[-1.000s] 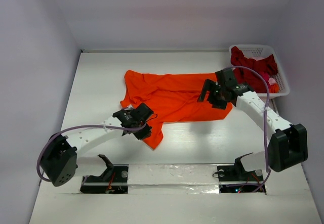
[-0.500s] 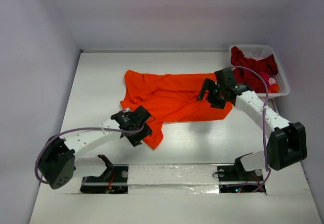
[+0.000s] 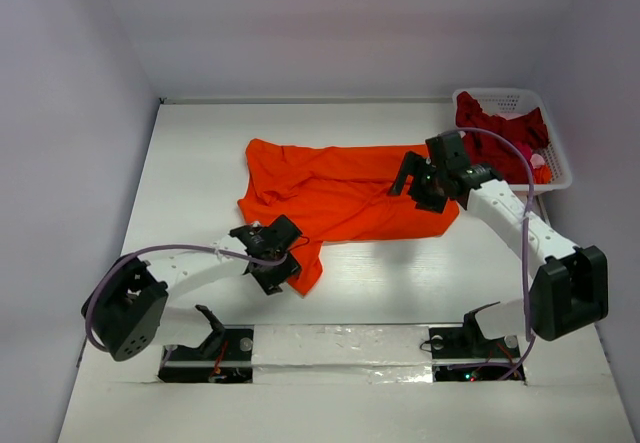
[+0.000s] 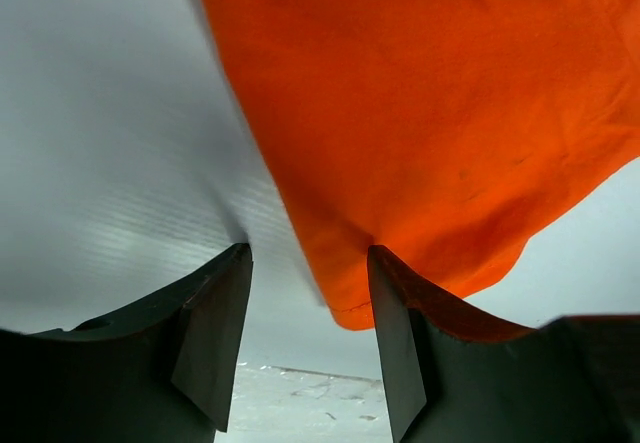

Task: Fold and stack the t-shirts
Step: Grap the side of the flattened tshirt closest away from the robot with both arms

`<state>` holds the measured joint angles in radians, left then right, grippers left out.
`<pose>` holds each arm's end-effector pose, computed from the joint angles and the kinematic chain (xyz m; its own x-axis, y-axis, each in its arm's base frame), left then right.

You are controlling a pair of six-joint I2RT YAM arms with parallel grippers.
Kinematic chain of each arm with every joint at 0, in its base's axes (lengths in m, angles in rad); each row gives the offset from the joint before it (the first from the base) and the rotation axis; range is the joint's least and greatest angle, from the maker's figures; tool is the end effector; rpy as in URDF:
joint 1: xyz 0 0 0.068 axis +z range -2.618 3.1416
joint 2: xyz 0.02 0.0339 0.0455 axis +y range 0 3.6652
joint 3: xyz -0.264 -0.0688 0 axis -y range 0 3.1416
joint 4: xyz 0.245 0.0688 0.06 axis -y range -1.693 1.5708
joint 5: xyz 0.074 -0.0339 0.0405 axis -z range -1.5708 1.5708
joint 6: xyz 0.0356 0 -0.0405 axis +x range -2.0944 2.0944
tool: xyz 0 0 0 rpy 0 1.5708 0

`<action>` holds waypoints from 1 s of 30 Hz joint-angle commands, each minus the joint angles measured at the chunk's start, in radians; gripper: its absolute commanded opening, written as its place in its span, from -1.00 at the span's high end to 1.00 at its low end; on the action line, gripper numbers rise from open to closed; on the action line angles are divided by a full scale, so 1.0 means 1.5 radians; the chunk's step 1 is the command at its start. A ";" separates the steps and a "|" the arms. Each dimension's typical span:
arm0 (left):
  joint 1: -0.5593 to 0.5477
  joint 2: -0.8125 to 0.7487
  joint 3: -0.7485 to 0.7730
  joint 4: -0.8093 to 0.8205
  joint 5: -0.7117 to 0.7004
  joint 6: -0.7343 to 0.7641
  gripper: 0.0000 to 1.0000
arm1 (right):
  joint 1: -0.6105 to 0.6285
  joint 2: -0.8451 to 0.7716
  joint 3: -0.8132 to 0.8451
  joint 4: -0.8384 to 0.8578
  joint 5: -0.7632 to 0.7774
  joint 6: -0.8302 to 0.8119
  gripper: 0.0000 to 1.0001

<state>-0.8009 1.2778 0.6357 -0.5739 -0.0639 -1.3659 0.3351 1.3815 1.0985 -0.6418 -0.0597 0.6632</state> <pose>0.1505 -0.1520 0.1649 -0.8192 -0.5587 -0.1293 -0.4964 0.8038 -0.3279 0.2715 0.0968 0.2745 -0.8172 0.3662 -0.4451 0.1788 0.8952 0.4082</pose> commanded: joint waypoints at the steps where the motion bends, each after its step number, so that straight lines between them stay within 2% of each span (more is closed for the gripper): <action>1: 0.003 0.016 -0.009 0.042 -0.006 0.008 0.07 | 0.004 -0.021 0.027 0.022 -0.004 0.007 -0.74; 7: 0.003 0.055 -0.010 0.072 -0.003 0.008 0.15 | 0.004 -0.029 0.031 0.022 -0.006 0.002 -0.75; 10: 0.003 0.061 -0.009 0.081 -0.004 0.013 0.26 | 0.004 -0.027 0.033 0.022 -0.008 0.002 -0.75; 13: 0.003 0.070 -0.006 0.076 -0.002 0.017 0.56 | 0.004 -0.027 0.038 0.020 -0.010 0.002 -0.75; 14: 0.003 0.069 -0.006 0.073 -0.002 0.016 0.75 | 0.004 -0.027 0.038 0.020 -0.010 0.004 -0.74; 17: 0.003 0.056 -0.007 0.066 -0.003 0.013 0.99 | 0.004 -0.029 0.041 0.016 -0.005 0.003 -0.75; 24: 0.003 0.031 0.030 0.016 -0.022 0.013 1.00 | 0.004 -0.019 0.017 0.026 -0.002 0.029 -0.71; 30: 0.016 -0.012 0.080 -0.037 -0.033 0.018 1.00 | 0.004 0.010 -0.072 0.083 -0.003 0.119 -0.67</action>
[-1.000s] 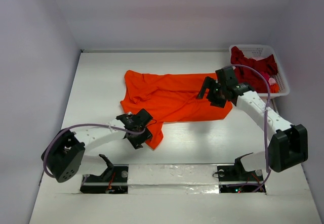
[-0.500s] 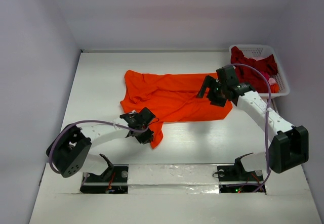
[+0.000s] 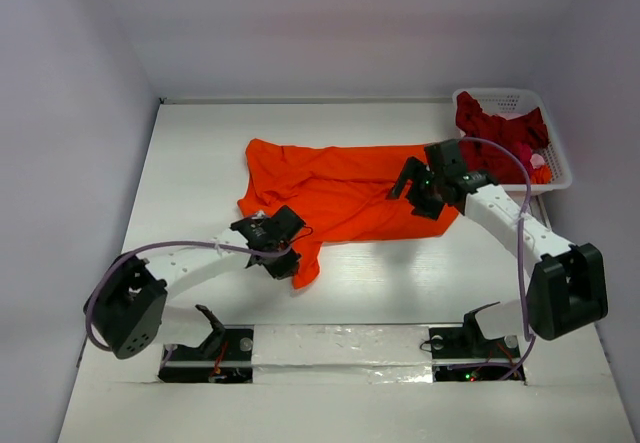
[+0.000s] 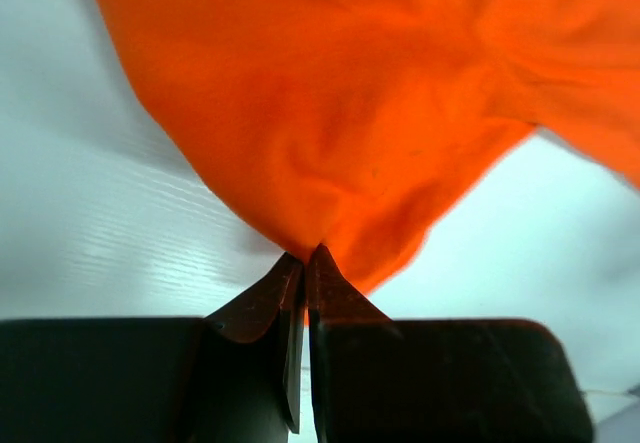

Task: Fold and stack the t-shirts
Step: Grap the side of the flattened tshirt closest away from the robot with both arms

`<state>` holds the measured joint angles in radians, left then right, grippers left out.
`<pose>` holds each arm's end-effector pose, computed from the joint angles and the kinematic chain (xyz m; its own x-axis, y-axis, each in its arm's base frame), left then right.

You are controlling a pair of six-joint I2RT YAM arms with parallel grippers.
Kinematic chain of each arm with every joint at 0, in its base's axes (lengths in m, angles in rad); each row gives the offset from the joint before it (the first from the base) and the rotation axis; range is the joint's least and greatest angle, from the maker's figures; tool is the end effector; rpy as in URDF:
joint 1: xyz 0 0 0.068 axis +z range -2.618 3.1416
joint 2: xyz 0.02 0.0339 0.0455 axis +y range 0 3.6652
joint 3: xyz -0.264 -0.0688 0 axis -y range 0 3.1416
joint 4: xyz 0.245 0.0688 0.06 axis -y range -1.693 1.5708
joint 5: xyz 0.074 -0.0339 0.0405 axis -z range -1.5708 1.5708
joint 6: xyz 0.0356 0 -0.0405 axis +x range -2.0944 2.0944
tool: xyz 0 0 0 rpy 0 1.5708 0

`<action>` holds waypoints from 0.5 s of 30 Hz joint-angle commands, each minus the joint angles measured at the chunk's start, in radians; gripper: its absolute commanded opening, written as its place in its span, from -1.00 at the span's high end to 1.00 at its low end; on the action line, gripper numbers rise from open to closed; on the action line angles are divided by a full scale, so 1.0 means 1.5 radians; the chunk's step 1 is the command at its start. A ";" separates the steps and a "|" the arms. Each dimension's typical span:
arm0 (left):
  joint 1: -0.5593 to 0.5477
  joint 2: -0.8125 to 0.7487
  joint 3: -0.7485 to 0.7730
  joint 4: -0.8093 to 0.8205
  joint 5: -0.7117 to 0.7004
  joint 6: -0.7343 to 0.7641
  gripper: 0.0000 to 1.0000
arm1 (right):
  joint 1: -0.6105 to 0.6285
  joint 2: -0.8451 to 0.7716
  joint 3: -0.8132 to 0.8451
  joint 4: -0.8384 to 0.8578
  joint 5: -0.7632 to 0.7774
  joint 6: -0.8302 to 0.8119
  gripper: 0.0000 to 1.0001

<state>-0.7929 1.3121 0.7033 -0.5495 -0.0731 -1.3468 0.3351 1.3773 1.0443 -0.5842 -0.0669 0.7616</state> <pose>0.1644 -0.1632 0.1775 -0.8155 -0.5578 -0.1543 -0.4736 0.7964 -0.3760 0.2702 0.0966 0.2622 -0.7955 0.4521 -0.4034 0.2521 0.8524 0.4580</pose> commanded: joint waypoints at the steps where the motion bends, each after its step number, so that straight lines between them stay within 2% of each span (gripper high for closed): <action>1: 0.019 -0.042 0.038 -0.054 -0.025 0.008 1.00 | 0.004 0.014 -0.047 0.064 -0.001 0.070 -0.67; 6: 0.033 -0.046 0.045 -0.066 -0.027 0.021 1.00 | -0.027 0.027 -0.085 0.091 0.007 0.083 -0.67; 15: 0.067 -0.071 0.042 -0.077 -0.023 0.047 1.00 | -0.123 0.023 -0.066 0.080 0.033 0.055 -0.67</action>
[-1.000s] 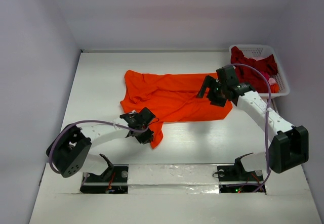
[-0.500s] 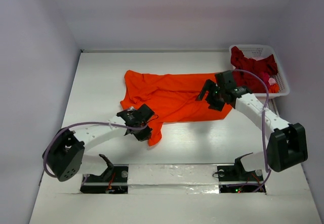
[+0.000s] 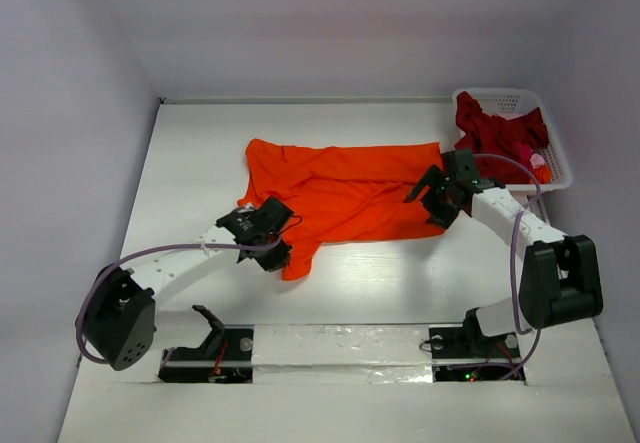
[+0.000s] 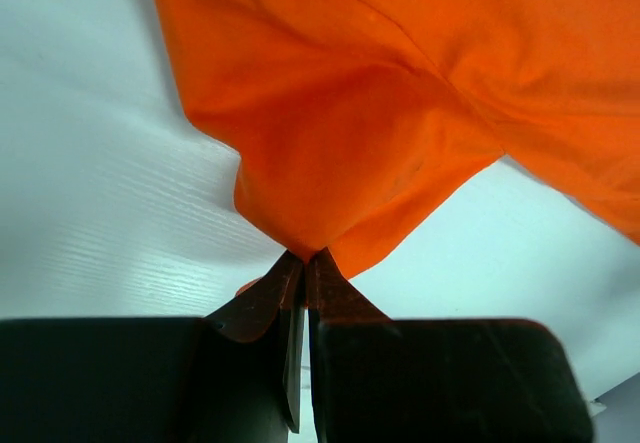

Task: Fold and stack the t-shirts
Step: Grap the side of the flattened tshirt closest away from the robot with both arms

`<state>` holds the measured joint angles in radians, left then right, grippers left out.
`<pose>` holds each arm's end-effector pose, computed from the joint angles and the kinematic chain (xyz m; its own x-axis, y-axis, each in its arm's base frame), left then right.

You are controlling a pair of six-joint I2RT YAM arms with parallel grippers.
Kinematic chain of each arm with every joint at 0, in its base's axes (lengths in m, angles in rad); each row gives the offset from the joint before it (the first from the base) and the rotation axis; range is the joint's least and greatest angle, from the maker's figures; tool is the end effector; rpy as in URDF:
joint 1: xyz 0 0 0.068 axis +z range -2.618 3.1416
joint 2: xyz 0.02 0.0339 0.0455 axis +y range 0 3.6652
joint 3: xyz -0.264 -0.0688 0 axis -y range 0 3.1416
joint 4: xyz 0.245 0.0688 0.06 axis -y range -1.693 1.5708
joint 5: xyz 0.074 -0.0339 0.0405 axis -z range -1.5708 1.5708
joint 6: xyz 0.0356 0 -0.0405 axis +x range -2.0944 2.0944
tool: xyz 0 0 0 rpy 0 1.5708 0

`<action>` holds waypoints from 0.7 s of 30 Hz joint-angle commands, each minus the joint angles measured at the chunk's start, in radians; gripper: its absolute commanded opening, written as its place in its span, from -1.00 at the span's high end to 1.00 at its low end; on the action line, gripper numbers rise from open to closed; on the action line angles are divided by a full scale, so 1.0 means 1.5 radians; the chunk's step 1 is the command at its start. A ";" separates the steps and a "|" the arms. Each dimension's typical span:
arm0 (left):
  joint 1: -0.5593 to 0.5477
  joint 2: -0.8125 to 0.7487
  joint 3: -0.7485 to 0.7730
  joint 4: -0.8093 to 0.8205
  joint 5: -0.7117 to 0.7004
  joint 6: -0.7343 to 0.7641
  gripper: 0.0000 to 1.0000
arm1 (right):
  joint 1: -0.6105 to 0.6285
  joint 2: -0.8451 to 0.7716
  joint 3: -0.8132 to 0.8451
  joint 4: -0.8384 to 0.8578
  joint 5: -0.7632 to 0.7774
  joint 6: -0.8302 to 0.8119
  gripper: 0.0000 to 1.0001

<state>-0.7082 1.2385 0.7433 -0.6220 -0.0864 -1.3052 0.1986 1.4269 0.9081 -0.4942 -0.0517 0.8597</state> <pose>0.1736 -0.1446 0.2010 -0.7768 -0.6004 -0.1899 -0.4962 0.7693 -0.4025 0.2767 0.0576 0.2124 -0.7125 0.6284 -0.3122 0.4841 0.7623 0.4297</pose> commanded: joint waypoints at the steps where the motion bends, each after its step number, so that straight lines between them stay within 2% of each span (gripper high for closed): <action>1: 0.026 -0.024 0.020 -0.030 -0.014 0.027 1.00 | -0.043 -0.012 0.028 0.018 0.024 -0.018 -0.67; 5: 0.060 -0.030 0.033 -0.042 -0.019 0.055 1.00 | -0.087 -0.013 0.028 0.001 0.025 -0.027 -0.67; 11: 0.110 -0.046 0.055 -0.062 -0.023 0.097 1.00 | -0.102 -0.052 0.007 -0.008 0.060 -0.009 -0.60; 21: 0.130 -0.043 0.071 -0.059 -0.016 0.131 1.00 | -0.134 -0.138 -0.089 0.009 0.054 0.037 -0.58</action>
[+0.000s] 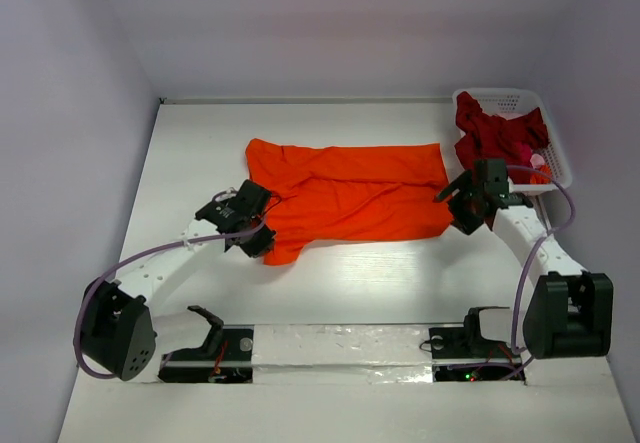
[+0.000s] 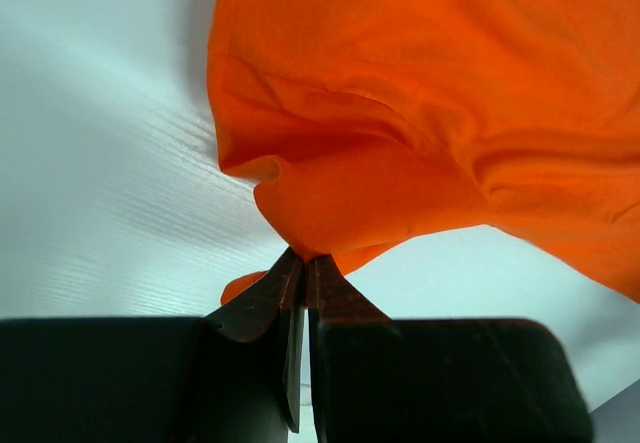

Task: Fold and stack the t-shirts
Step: Grap the side of the flattened tshirt closest away from the robot with both arms

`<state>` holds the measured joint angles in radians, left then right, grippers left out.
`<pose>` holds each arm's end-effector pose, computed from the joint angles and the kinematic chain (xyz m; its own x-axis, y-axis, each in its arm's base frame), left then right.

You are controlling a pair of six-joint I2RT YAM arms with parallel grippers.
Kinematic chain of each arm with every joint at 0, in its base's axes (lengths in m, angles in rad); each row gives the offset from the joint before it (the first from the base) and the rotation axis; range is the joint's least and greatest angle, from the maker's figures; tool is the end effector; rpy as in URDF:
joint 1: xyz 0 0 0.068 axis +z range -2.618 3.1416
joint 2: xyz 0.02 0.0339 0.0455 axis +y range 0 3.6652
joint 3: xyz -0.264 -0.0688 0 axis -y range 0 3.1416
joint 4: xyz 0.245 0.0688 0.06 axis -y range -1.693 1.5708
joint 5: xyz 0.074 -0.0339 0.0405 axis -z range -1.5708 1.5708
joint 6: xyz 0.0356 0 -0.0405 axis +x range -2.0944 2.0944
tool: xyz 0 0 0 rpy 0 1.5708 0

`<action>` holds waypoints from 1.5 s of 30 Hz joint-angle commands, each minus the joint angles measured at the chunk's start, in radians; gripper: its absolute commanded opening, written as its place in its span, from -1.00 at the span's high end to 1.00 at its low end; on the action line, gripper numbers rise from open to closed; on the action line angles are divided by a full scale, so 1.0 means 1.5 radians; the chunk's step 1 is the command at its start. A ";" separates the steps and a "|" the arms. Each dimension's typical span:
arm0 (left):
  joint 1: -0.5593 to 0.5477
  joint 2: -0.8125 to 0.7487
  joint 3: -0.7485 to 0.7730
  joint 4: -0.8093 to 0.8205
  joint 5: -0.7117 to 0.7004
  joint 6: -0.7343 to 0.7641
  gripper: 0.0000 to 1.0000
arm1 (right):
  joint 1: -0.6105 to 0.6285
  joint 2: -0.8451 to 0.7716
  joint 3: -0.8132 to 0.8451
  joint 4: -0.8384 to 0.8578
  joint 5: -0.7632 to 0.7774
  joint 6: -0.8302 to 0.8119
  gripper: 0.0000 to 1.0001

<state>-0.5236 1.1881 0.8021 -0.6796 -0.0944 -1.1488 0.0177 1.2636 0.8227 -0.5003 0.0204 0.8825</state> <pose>0.1956 -0.1091 0.2260 -0.7285 -0.6281 -0.2735 -0.5037 0.7616 -0.4077 0.2518 0.0037 0.2263 -0.5177 0.7631 -0.3868 0.6205 0.6462 0.4443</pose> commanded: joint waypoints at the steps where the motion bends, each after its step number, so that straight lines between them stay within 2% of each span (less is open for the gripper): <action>1: 0.013 -0.009 0.032 -0.020 -0.011 0.030 1.00 | -0.014 -0.033 -0.041 0.017 0.002 0.029 -0.57; 16: 0.063 -0.003 0.054 -0.027 0.000 0.089 1.00 | -0.014 -0.001 -0.110 0.129 -0.090 0.064 -0.55; 25: 0.119 -0.006 0.064 -0.031 0.005 0.131 1.00 | -0.014 -0.005 -0.116 0.131 -0.085 0.059 -0.54; 40: 0.131 0.024 0.092 -0.023 0.011 0.144 1.00 | -0.014 -0.042 -0.147 0.093 -0.106 0.050 -0.53; 45: 0.131 0.027 0.090 -0.018 0.016 0.143 1.00 | -0.014 -0.027 -0.164 0.117 -0.108 0.046 -0.48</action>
<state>-0.3317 1.2247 0.9058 -0.7040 -0.0750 -0.9459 0.0010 1.2209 0.5968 -0.3481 -0.1349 0.9638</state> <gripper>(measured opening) 0.006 0.751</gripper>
